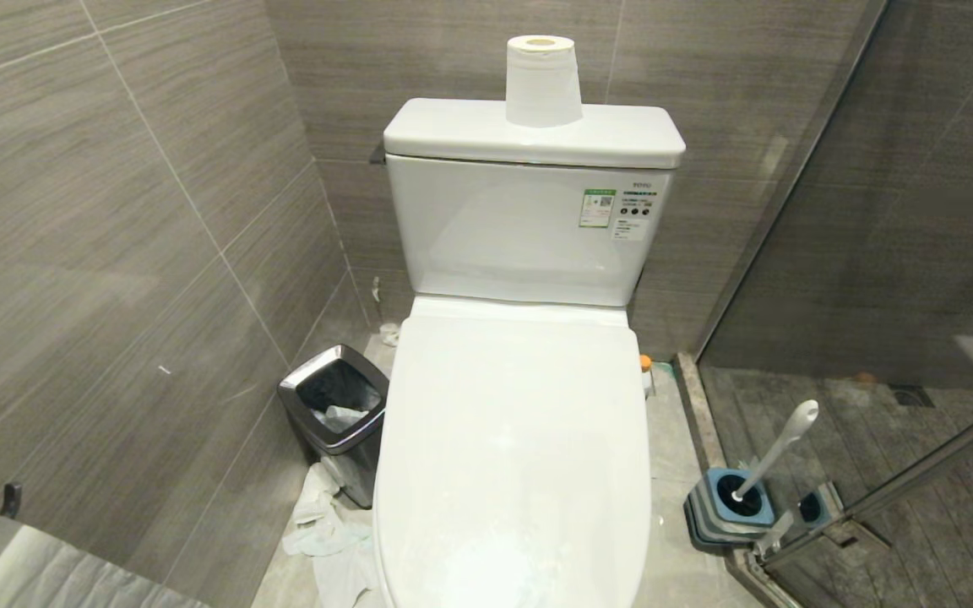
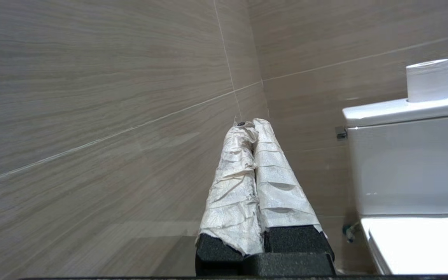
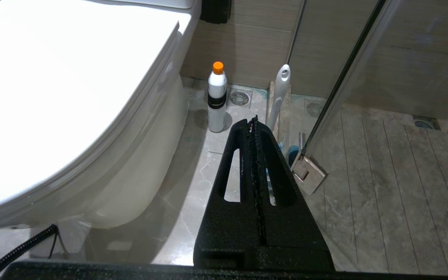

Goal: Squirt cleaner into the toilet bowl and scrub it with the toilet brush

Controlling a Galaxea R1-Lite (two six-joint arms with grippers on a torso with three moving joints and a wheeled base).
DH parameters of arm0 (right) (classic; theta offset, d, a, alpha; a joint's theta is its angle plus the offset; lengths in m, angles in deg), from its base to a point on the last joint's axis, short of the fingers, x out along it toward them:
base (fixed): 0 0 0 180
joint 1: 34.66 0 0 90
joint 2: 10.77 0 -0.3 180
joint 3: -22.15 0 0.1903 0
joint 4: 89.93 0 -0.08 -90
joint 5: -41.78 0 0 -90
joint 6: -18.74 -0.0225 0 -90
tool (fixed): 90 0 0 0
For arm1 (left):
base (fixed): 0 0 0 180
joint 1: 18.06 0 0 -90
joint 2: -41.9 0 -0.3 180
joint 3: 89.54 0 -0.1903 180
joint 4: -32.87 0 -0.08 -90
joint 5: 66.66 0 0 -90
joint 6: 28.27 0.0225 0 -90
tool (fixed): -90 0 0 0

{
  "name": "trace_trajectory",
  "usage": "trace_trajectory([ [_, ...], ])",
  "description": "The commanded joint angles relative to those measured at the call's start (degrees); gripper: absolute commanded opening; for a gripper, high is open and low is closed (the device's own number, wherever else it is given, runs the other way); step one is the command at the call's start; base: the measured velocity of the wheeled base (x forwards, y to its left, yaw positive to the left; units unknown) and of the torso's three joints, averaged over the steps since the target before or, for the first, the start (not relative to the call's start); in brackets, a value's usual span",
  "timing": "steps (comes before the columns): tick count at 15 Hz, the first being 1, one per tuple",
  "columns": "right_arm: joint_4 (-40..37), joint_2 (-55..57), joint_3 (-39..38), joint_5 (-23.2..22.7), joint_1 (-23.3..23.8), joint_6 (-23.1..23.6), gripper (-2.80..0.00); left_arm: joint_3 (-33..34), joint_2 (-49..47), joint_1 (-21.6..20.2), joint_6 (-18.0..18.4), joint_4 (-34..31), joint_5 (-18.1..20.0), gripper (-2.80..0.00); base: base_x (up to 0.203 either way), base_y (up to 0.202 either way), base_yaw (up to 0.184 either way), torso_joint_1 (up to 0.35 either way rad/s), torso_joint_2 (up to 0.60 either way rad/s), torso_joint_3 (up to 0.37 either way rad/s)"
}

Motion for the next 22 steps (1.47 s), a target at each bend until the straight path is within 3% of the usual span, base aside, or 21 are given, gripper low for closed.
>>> trace_trajectory([
  [1, 0.0, 0.0, -0.7, 0.0, 0.0, 0.0, -2.8, -0.7, 0.0, 0.0, -0.1, 0.1, 0.0, -2.8, 0.0, 0.0, 0.0, 0.0, 0.0, 0.0],
  [5, 0.0, 0.0, -0.7, 0.0, 0.0, 0.0, -2.8, -3.6, 0.0, 0.0, 0.0, 0.0, 0.5, -2.8, 0.0, 0.0, 0.0, 0.0, 0.0, 0.0],
  [8, 0.0, 0.0, -0.7, 0.0, 0.0, 0.0, -2.8, -2.3, 0.0, 0.0, -0.2, 0.0, 0.6, -2.8, 0.0, 0.0, 0.0, 0.0, 0.0, 0.0],
  [14, 0.0, 0.0, -0.7, 0.0, 0.0, 0.0, -2.8, 14.6, 0.0, 0.0, -1.2, -0.6, 1.3, -2.8, 0.0, 0.0, 0.0, 0.0, 0.0, 0.0],
  [18, 0.0, 0.0, -0.7, 0.0, 0.0, 0.0, -2.8, 14.8, 0.0, 0.0, -7.1, -10.1, 3.4, -2.8, 0.0, 0.0, 0.0, 0.0, 0.0, 0.0],
  [22, 0.0, 0.0, -0.7, 0.0, 0.0, 0.0, -2.8, 14.8, 0.0, 0.0, -7.2, -19.1, 6.3, -2.8, 0.0, 0.0, 0.0, 0.0, 0.0, 0.0],
])
